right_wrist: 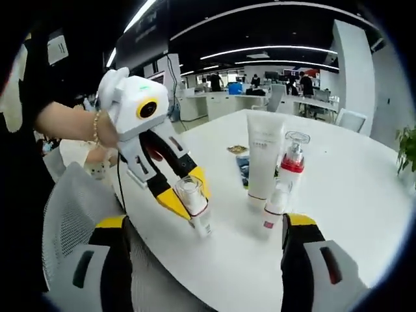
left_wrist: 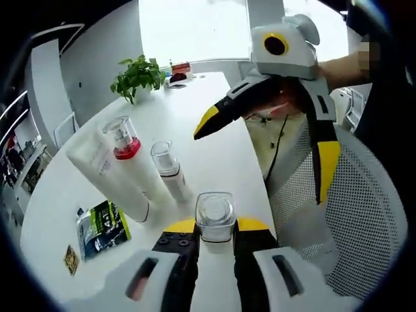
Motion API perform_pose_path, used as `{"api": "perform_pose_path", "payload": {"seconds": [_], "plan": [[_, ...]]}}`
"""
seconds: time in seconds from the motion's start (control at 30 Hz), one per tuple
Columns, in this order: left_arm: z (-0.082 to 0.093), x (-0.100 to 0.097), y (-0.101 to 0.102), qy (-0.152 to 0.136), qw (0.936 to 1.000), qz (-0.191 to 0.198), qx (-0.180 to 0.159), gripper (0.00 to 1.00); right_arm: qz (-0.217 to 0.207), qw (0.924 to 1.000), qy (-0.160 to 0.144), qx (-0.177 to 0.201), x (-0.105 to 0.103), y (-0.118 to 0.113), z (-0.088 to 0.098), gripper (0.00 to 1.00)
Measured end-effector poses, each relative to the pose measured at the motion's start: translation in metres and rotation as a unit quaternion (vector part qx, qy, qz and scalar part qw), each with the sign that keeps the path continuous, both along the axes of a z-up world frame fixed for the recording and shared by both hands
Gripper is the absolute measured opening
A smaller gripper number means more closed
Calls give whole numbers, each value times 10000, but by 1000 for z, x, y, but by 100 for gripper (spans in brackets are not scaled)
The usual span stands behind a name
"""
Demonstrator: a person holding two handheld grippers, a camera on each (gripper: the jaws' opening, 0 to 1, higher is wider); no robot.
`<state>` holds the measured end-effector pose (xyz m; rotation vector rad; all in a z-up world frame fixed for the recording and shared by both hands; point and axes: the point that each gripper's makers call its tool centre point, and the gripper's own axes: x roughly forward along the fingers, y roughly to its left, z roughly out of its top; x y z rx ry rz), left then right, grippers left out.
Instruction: Arrange the skincare products in the storage area until every visible bottle or jar stands upright without overlapping.
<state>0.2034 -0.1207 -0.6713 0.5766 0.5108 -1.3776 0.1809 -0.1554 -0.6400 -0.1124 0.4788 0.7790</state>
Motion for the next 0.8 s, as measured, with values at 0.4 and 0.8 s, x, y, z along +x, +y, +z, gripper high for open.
{"api": "perform_pose_path", "payload": {"seconds": [0.4, 0.8], "plan": [[-6, 4, -7, 23, 10000, -29, -93, 21, -423, 9991, 48, 14, 7, -11, -6, 99], [-8, 36, -19, -154, 9998, 2, -153, 21, -547, 9984, 119, -36, 8, -14, -10, 98]]}}
